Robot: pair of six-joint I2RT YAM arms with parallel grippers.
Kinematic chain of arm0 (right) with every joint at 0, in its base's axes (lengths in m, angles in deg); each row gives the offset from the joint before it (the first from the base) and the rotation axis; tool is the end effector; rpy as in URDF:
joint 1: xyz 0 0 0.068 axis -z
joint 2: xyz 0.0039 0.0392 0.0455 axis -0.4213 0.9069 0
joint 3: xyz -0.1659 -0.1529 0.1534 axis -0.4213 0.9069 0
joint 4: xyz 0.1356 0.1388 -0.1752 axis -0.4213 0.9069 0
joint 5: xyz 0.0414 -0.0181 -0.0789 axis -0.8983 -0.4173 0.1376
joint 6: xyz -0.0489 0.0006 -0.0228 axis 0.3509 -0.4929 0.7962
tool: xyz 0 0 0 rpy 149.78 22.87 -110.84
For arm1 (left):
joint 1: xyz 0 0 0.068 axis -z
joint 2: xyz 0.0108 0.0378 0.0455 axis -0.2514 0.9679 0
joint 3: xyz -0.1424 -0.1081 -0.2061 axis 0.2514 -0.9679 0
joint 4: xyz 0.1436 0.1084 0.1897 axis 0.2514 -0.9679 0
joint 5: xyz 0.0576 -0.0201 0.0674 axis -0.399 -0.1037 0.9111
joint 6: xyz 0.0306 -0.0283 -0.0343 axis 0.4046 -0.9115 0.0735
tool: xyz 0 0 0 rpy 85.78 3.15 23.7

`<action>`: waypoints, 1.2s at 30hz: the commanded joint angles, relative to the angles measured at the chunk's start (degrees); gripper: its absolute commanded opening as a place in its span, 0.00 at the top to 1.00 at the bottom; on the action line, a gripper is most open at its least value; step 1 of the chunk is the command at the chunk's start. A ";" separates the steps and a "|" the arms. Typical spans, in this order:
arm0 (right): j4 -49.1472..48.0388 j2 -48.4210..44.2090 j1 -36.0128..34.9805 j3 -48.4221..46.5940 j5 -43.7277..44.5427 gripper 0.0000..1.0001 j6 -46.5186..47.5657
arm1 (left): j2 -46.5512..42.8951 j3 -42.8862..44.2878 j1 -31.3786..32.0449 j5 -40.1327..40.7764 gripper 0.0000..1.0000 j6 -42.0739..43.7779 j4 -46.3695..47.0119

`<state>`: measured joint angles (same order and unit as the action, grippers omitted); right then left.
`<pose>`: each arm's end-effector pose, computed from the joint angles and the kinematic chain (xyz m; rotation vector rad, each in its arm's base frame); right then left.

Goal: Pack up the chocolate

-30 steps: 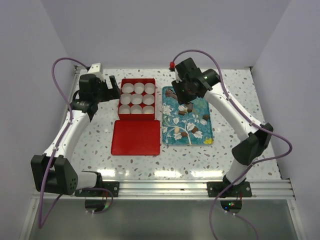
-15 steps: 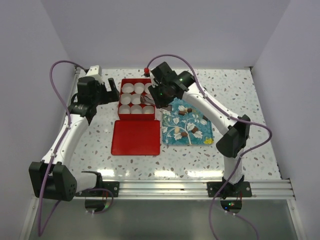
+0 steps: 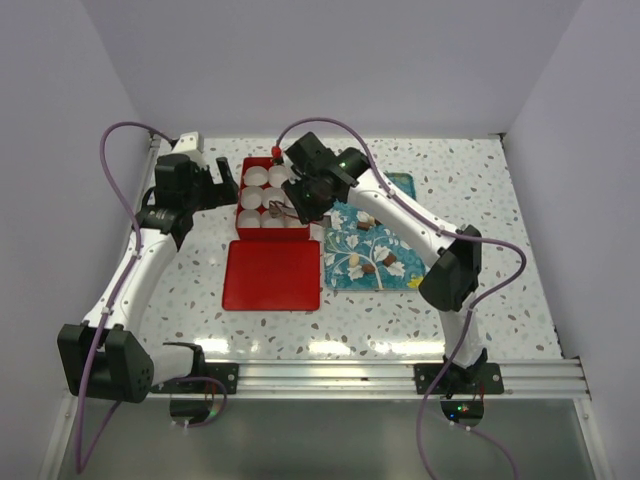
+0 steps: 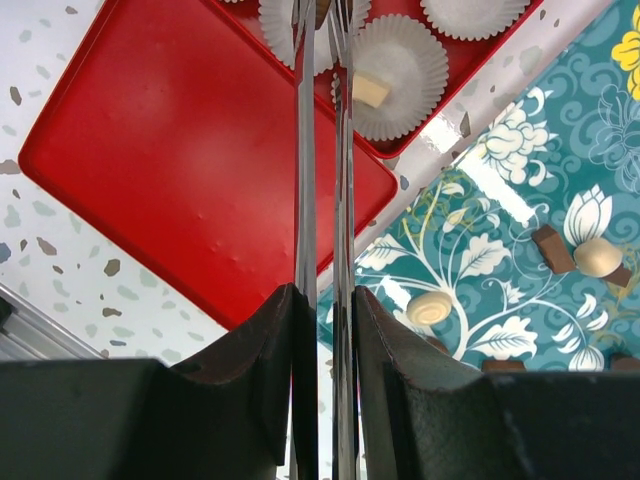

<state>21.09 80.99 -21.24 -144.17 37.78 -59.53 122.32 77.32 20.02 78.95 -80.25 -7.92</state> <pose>0.3038 0.3151 0.3419 -0.8678 2.4276 0.3254 0.2806 -0.0274 0.3273 -0.2080 2.0691 -0.2588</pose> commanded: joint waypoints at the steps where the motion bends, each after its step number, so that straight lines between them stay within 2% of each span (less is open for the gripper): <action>1: -1.38 0.65 -0.52 -3.58 -1.10 0.79 1.23 | -1.22 -0.11 0.35 0.60 0.00 -0.17 0.48; 17: -0.68 3.20 -1.13 -5.69 -1.89 0.64 1.32 | -0.08 0.07 0.44 0.60 0.00 -0.08 1.27; 36: 0.38 0.74 -1.13 -6.74 0.74 0.62 0.96 | 0.45 -0.02 0.44 0.51 0.00 -0.08 1.54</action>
<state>21.35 84.22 -22.07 -147.78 37.08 -59.11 122.65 77.32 20.02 78.95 -80.25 -7.85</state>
